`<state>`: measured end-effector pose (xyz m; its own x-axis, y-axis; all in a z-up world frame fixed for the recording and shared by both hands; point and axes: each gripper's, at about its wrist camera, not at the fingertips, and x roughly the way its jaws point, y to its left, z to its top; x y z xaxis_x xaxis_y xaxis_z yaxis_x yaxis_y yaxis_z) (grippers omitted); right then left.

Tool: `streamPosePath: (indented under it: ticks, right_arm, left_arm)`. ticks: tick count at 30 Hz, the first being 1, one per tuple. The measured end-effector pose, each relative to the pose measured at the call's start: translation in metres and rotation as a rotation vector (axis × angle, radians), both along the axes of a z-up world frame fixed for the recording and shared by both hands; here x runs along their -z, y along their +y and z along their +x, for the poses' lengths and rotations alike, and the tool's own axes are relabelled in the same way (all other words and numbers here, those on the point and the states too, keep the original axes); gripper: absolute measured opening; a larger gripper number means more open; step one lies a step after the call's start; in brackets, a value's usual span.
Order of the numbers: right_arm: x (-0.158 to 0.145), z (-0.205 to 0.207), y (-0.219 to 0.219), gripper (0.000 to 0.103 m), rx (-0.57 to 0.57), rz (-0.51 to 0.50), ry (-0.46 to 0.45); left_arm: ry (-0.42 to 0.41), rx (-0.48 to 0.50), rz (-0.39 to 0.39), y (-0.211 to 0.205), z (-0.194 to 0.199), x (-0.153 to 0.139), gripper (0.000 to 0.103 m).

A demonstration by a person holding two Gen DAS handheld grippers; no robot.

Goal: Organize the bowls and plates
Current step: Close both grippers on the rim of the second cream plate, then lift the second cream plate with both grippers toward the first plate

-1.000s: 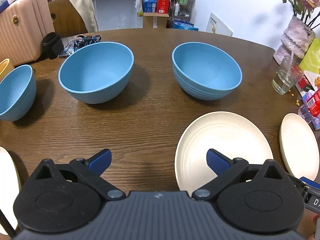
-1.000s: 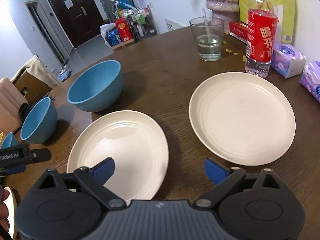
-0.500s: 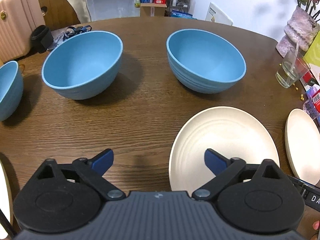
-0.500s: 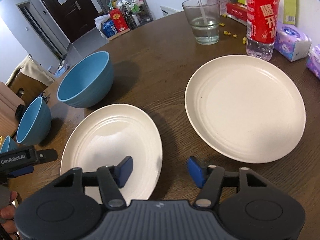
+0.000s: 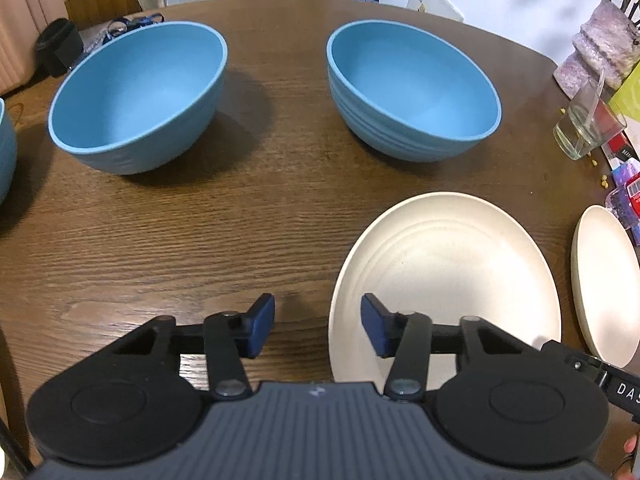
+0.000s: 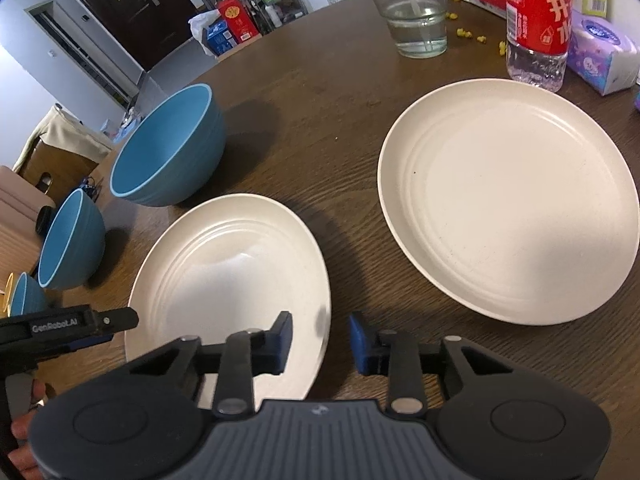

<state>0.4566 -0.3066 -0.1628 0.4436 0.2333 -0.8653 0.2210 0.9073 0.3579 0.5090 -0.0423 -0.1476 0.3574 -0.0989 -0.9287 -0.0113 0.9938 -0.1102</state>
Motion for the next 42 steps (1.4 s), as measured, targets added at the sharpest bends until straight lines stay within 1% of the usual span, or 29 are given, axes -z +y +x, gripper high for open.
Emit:
streamPosePath:
  ticks: [1, 3, 7, 9, 10, 12, 17, 20, 22, 31, 42]
  right_arm:
    - [0.000, 0.001, 0.000, 0.027, -0.005, -0.002, 0.005]
    - [0.002, 0.004, 0.001, 0.023, -0.013, -0.001, 0.012]
    - [0.003, 0.008, 0.000, 0.018, -0.026, 0.003, 0.024]
    - [0.005, 0.008, 0.000, 0.014, -0.030, 0.006, 0.027]
    - [0.006, 0.009, 0.000, 0.014, -0.030, 0.007, 0.030]
    - [0.007, 0.010, 0.000, 0.014, -0.030, 0.007, 0.033]
    - [0.010, 0.014, 0.001, 0.009, -0.032, 0.008, 0.039]
    - [0.012, 0.015, 0.000, 0.006, -0.032, 0.012, 0.042]
    - [0.013, 0.015, 0.000, 0.006, -0.033, 0.014, 0.041]
    - [0.014, 0.013, 0.000, 0.005, -0.041, 0.013, 0.032]
    - [0.011, 0.010, 0.004, 0.006, -0.073, -0.004, 0.010]
  left_arm:
    - [0.008, 0.001, -0.002, 0.000, 0.001, 0.001, 0.047]
    - [0.018, 0.005, -0.004, 0.000, 0.003, 0.003, 0.042]
    - [0.033, 0.012, -0.009, 0.000, 0.005, 0.006, 0.038]
    - [0.040, 0.013, -0.014, -0.001, 0.006, 0.008, 0.033]
    - [0.044, 0.013, -0.017, -0.001, 0.007, 0.009, 0.031]
    - [0.048, 0.013, -0.023, -0.001, 0.009, 0.010, 0.026]
    - [0.051, 0.017, -0.042, 0.000, 0.013, 0.012, 0.019]
    - [0.050, 0.018, -0.047, -0.001, 0.014, 0.013, 0.016]
    - [0.048, 0.020, -0.053, -0.001, 0.014, 0.013, 0.013]
    - [0.039, 0.018, -0.050, -0.002, 0.012, 0.012, 0.012]
    - [0.009, 0.014, -0.036, 0.000, 0.005, 0.005, 0.011]
